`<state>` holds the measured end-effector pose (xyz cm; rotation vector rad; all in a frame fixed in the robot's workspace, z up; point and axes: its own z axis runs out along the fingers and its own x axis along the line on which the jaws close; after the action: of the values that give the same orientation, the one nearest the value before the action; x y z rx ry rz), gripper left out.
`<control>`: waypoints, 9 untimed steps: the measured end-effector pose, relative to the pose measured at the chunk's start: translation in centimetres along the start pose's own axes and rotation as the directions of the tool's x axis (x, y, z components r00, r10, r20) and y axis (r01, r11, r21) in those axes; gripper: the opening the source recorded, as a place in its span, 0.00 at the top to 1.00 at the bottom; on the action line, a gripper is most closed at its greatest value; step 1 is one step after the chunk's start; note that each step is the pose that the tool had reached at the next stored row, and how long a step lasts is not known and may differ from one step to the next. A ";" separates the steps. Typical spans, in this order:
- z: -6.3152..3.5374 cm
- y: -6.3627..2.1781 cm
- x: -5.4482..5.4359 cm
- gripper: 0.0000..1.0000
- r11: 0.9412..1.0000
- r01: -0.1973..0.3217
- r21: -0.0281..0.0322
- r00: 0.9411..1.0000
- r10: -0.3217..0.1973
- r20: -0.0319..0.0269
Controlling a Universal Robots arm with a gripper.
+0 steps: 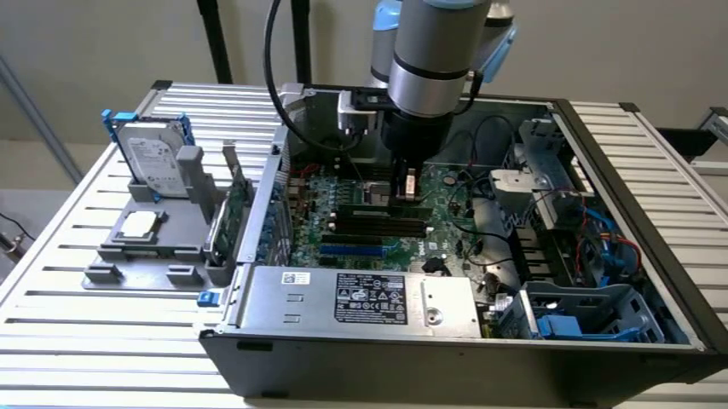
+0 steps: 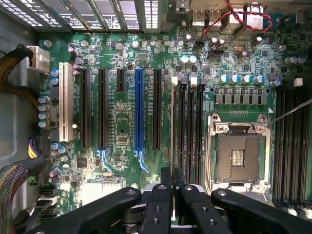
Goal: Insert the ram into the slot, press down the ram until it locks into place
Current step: 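Insert the ram into the slot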
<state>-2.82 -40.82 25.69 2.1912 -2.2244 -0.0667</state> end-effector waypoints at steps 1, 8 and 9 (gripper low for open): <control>0.18 -0.01 0.0 0.87 1.000 0.000 0.000 1.000 0.000 0.000; 1.17 -0.04 0.0 0.87 1.000 -0.005 0.000 1.000 0.005 0.004; 1.19 -0.04 0.0 0.87 1.000 -0.006 0.000 1.000 0.006 0.007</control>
<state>-2.84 -40.81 24.51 2.1868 -2.2345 -0.0742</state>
